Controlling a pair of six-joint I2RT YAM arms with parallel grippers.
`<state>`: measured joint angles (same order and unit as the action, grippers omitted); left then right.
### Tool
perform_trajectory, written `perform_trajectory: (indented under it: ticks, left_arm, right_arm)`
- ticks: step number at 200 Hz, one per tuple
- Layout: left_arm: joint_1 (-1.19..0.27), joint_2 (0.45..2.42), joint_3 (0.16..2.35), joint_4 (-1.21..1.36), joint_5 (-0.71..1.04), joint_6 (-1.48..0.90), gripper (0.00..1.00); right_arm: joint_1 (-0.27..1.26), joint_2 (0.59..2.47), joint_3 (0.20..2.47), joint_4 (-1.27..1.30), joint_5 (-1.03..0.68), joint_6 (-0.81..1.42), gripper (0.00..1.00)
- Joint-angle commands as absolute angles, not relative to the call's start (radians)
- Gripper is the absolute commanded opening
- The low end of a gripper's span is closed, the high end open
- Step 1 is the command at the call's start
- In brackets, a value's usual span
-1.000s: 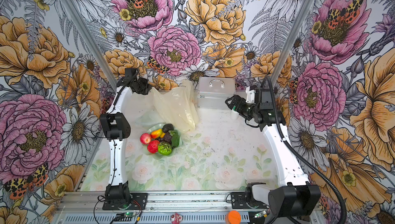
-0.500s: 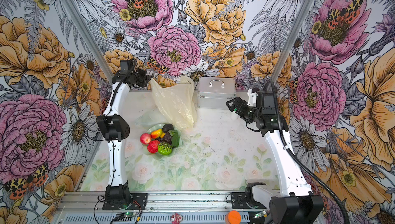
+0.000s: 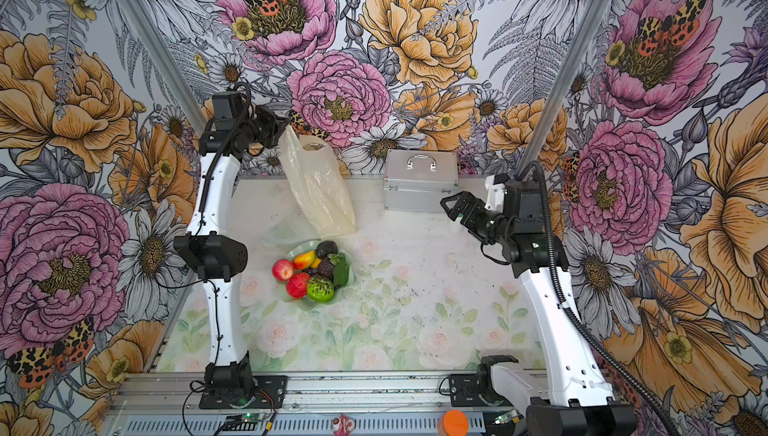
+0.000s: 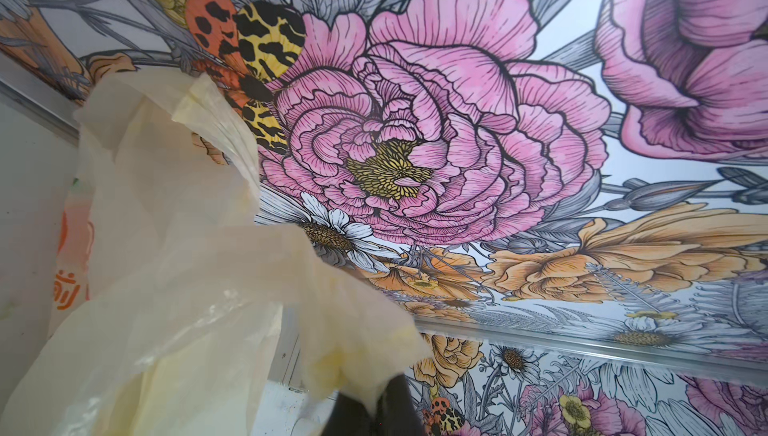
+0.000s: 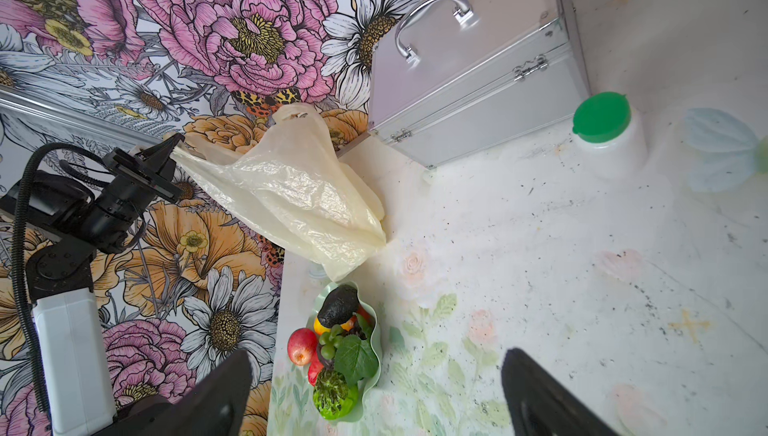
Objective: Place the fruits into the plastic bag
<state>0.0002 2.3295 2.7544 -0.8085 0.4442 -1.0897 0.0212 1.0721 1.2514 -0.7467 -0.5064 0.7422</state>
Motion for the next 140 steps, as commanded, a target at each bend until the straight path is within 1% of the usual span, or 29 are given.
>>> perform_trajectory:
  ticks: [1,40,77,119,140]
  left_arm:
    - [-0.014,2.302,2.792,-0.785,0.490,-1.052,0.00]
    - [-0.068,2.288,2.821,-0.744,0.499,-1.035,0.00]
    - [-0.159,2.260,2.821,-0.703,0.493,-1.050,0.00]
    - [-0.319,2.249,2.817,-0.689,0.502,-1.065,0.00]
    - [-0.418,2.219,2.745,-0.690,0.503,-1.048,0.00]
  right_arm:
    - [0.031,1.032,1.240,-0.727,-0.523,0.761,0.96]
    - [0.031,0.985,1.229,-0.729,-0.519,0.769,0.96]
    - [0.031,0.935,1.208,-0.729,-0.503,0.784,0.96]
    - [0.031,0.886,1.179,-0.728,-0.473,0.815,0.96]
    - [0.028,0.861,1.167,-0.729,-0.444,0.815,0.96]
